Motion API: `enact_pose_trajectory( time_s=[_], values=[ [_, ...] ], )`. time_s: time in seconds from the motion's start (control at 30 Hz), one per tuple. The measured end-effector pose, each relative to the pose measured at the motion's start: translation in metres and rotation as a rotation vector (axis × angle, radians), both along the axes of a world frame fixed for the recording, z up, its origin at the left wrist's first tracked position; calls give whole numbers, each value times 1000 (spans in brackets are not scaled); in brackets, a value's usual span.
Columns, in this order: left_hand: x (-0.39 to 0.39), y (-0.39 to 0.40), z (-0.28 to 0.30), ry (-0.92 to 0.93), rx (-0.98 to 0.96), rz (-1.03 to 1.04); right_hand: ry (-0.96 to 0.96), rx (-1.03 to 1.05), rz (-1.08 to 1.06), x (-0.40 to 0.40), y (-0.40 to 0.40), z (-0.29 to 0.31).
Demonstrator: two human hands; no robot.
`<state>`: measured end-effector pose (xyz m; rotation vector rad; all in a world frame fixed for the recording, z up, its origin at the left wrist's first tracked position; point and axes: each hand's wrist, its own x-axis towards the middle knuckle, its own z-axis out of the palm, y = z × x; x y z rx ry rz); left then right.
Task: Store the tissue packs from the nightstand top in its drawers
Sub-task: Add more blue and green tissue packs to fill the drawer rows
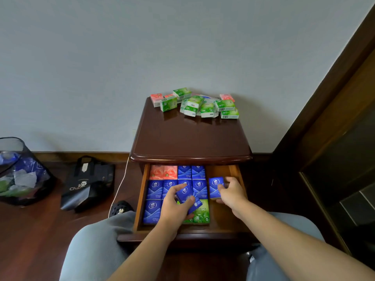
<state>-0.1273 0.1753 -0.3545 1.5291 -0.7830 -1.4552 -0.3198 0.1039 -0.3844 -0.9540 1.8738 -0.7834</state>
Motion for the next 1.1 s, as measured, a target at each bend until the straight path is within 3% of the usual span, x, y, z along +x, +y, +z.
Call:
enact_pose_trajectory(
  time_s=[0.27, 0.47, 0.67, 0.77, 0.83, 0.97, 1.1],
  values=[
    [8, -13, -3, -35, -1, -7, 55, 29, -58, 6, -24, -22],
    [7, -22, -1, 6, 34, -25, 501, -96, 128, 6, -24, -15],
    [0, -21, 14, -61, 89, -88, 617, -4, 305, 1, -16, 4],
    [-3, -18, 22, -122, 83, -98, 695, -66, 397, -5, -4, 14],
    [-8, -19, 24, -113, 96, -82, 641, -197, 494, -10, 5, 20],
    [-26, -25, 33, 65, 215, -15, 284, -407, 711, -23, 27, 42],
    [-48, -28, 40, 210, 210, -40, 263, -429, 833, -36, 36, 52]
  ],
)
